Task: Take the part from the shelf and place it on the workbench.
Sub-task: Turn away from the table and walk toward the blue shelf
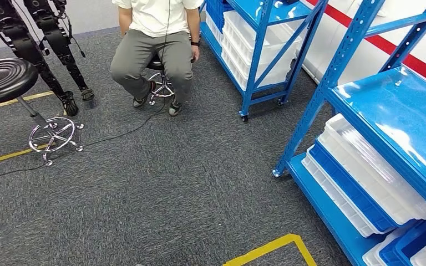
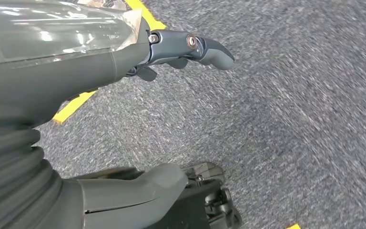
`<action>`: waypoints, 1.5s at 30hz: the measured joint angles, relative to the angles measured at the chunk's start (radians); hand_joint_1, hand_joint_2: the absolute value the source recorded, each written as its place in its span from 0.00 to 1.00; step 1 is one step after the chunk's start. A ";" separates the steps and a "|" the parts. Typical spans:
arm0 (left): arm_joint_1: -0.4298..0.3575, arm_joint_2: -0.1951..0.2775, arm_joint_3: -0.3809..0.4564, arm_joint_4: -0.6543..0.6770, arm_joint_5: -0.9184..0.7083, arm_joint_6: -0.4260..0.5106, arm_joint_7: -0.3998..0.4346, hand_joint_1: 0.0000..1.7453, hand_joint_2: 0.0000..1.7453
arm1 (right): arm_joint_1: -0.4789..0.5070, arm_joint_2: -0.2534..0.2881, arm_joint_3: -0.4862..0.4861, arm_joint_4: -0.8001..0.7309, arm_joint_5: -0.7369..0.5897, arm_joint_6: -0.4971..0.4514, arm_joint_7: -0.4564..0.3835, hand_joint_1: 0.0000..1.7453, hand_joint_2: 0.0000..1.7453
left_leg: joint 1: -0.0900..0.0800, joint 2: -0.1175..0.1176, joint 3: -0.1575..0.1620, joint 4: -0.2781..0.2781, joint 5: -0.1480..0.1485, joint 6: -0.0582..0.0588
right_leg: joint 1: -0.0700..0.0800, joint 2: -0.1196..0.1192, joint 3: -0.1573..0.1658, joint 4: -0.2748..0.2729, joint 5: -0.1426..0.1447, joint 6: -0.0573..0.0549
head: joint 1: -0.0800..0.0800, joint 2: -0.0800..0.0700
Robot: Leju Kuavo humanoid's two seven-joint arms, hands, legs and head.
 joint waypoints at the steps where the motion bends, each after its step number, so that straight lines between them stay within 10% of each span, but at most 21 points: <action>1: 0.000 0.000 0.000 0.000 0.000 0.000 0.000 0.00 1.00 | 0.000 0.000 0.000 0.000 0.000 0.000 0.000 0.00 0.00 | -0.001 0.011 0.002 0.000 -0.002 -0.003 | -0.002 -0.023 0.046 -0.081 0.025 0.005 | 0.001 0.000; 4: -0.001 0.000 0.000 0.000 0.003 0.000 -0.001 0.00 1.00 | -0.005 0.002 0.000 0.000 0.000 0.000 0.000 0.00 0.00 | -0.007 0.038 0.012 0.002 -0.012 -0.022 | 0.007 -0.069 0.116 -0.210 0.068 -0.007 | -0.001 0.000; 6: -0.004 -0.002 0.000 0.000 0.004 0.000 -0.002 0.00 1.00 | -0.004 0.003 0.000 0.000 0.000 0.000 -0.001 0.00 0.00 | -0.004 0.053 0.023 -0.001 -0.018 -0.037 | 0.011 -0.050 0.113 -0.212 0.071 -0.027 | -0.003 0.000; 9: -0.005 -0.004 0.000 -0.001 0.005 0.000 -0.003 0.00 1.00 | -0.003 0.004 0.000 0.000 0.000 0.000 0.001 0.00 0.00 | 0.005 -0.009 0.004 0.064 -0.072 -0.054 | -0.004 -0.018 0.124 -0.221 0.080 -0.054 | -0.009 0.000; 13: 0.003 0.002 0.000 0.000 0.005 -0.009 -0.012 0.00 1.00 | -0.002 0.006 0.000 -0.001 0.000 0.000 0.002 0.00 0.00 | 0.009 -0.072 -0.110 0.293 -0.175 -0.057 | 0.002 0.036 0.125 -0.219 0.084 -0.066 | -0.014 0.000; 18: 0.009 0.023 0.000 0.000 0.005 -0.043 -0.039 0.00 1.00 | -0.003 0.013 0.000 -0.001 0.000 -0.003 -0.005 0.00 0.00 | 0.014 -0.136 -0.026 0.055 -0.012 -0.046 | 0.007 0.109 0.129 -0.213 0.079 -0.059 | -0.015 0.000; 20: 0.009 0.029 0.000 0.000 0.006 -0.042 -0.038 0.00 1.00 | -0.003 0.016 0.000 -0.001 0.000 -0.004 -0.007 0.00 0.00 | 0.010 -0.155 -0.012 0.016 -0.001 -0.039 | 0.010 0.129 0.118 -0.211 0.077 -0.048 | -0.015 0.000; 22: 0.006 0.026 0.000 0.000 0.007 -0.029 -0.029 0.00 1.00 | 0.000 0.017 0.000 -0.001 0.000 -0.004 -0.007 0.00 0.00 | 0.007 -0.132 -0.009 0.008 0.004 -0.027 | 0.009 0.135 0.108 -0.210 0.077 -0.035 | -0.015 0.000; 24: 0.002 0.019 0.000 0.000 0.007 -0.015 -0.022 0.00 1.00 | 0.000 0.016 0.000 -0.001 0.000 -0.004 -0.007 0.00 0.00 | 0.008 -0.107 -0.002 -0.007 0.013 -0.012 | 0.012 0.087 0.085 -0.166 0.053 -0.033 | -0.011 0.000; 26: 0.001 0.014 0.000 0.000 0.006 -0.014 -0.021 0.00 1.00 | -0.003 0.015 0.000 -0.001 0.000 -0.004 -0.008 0.00 0.00 | 0.008 -0.077 0.002 -0.015 0.015 -0.005 | 0.011 0.029 0.022 -0.043 -0.007 -0.039 | -0.005 0.000; 29: 0.003 0.017 0.000 0.000 0.003 -0.035 -0.027 0.00 1.00 | -0.001 0.015 0.000 -0.001 0.000 -0.004 -0.007 0.00 0.00 | 0.008 -0.032 0.002 -0.014 0.012 -0.007 | 0.002 0.014 -0.045 0.088 -0.049 -0.025 | -0.002 0.000; 32: 0.003 0.022 0.000 0.000 0.000 -0.048 -0.034 0.00 1.00 | 0.001 0.014 0.000 -0.001 0.000 -0.006 -0.002 0.00 0.00 | 0.010 0.004 0.009 -0.010 0.004 -0.020 | -0.010 -0.034 0.054 -0.094 0.025 0.007 | -0.001 0.000; 35: 0.004 0.027 0.000 0.000 -0.001 -0.050 -0.037 0.00 1.00 | -0.003 0.017 0.000 -0.001 0.000 -0.006 0.003 0.00 0.00 | 0.003 0.030 0.024 -0.005 -0.011 -0.042 | -0.004 -0.088 0.115 -0.207 0.067 -0.003 | -0.001 0.000; 39: 0.003 0.029 0.000 0.000 -0.002 -0.050 -0.038 0.00 1.00 | -0.003 0.018 0.000 -0.002 0.000 -0.007 0.005 0.00 0.00 | 0.013 0.019 0.030 0.019 -0.045 -0.064 | -0.007 -0.041 0.118 -0.206 0.073 -0.038 | -0.010 0.000; 43: 0.009 0.034 0.000 0.000 -0.002 -0.050 -0.038 0.00 1.00 | -0.003 0.021 0.000 -0.002 0.000 -0.007 0.005 0.00 0.00 | 0.016 -0.069 -0.088 0.269 -0.177 -0.065 | -0.002 0.012 0.114 -0.207 0.081 -0.059 | -0.019 0.000; 45: 0.012 0.036 0.000 0.000 -0.002 -0.050 -0.038 0.00 1.00 | -0.001 0.022 0.000 -0.002 0.000 -0.007 0.005 0.00 0.00 | 0.016 -0.073 -0.111 0.294 -0.158 -0.058 | 0.005 0.042 0.115 -0.206 0.082 -0.062 | -0.019 0.000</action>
